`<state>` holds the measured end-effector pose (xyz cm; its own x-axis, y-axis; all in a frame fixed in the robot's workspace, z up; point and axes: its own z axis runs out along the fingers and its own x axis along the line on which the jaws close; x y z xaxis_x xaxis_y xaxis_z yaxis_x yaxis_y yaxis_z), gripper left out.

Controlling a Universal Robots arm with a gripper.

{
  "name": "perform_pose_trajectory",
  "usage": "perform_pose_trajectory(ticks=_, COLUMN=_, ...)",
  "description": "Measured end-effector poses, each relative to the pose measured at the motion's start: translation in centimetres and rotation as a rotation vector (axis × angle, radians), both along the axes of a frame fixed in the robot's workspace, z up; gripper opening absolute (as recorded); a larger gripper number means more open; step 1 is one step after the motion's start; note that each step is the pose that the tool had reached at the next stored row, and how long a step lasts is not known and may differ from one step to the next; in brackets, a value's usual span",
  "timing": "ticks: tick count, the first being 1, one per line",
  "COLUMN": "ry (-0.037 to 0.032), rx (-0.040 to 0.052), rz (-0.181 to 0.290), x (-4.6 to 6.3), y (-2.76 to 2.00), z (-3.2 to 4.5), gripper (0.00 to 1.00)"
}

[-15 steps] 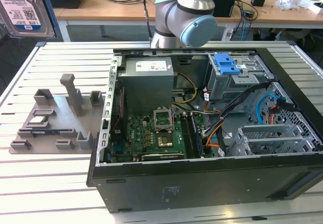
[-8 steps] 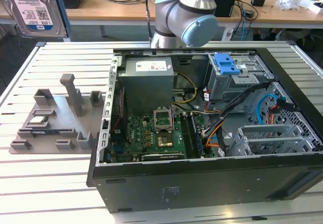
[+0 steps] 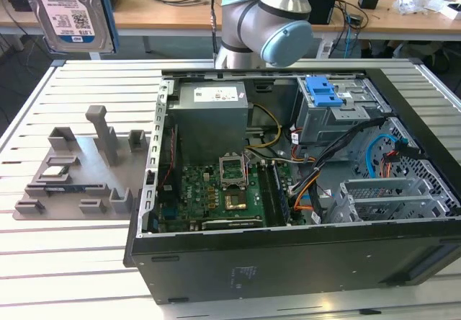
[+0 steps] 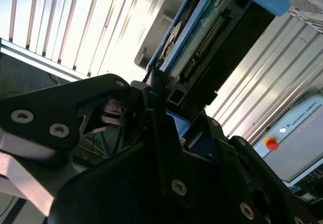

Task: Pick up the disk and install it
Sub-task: 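Pick up the disk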

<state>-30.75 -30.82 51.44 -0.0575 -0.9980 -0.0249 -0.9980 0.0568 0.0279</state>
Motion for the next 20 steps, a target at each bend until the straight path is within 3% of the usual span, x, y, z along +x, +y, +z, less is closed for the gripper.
perform_pose_trajectory(ticks=6, ry=0.0009, rx=0.0001, rz=0.000, x=3.7, y=0.03, z=-0.01, gripper=0.37)
perform_pose_trajectory(ticks=8, ry=0.0011, rx=0.0001, rz=0.000, x=4.4, y=0.03, z=0.00, gripper=0.37)
perform_pose_trajectory(ticks=16, ry=0.0029, rx=0.0001, rz=0.000, x=9.8, y=0.08, z=0.00, gripper=0.37)
perform_pose_trajectory(ticks=20, ry=0.0036, rx=0.0000, rz=0.000, x=11.5, y=0.09, z=0.00, gripper=0.37)
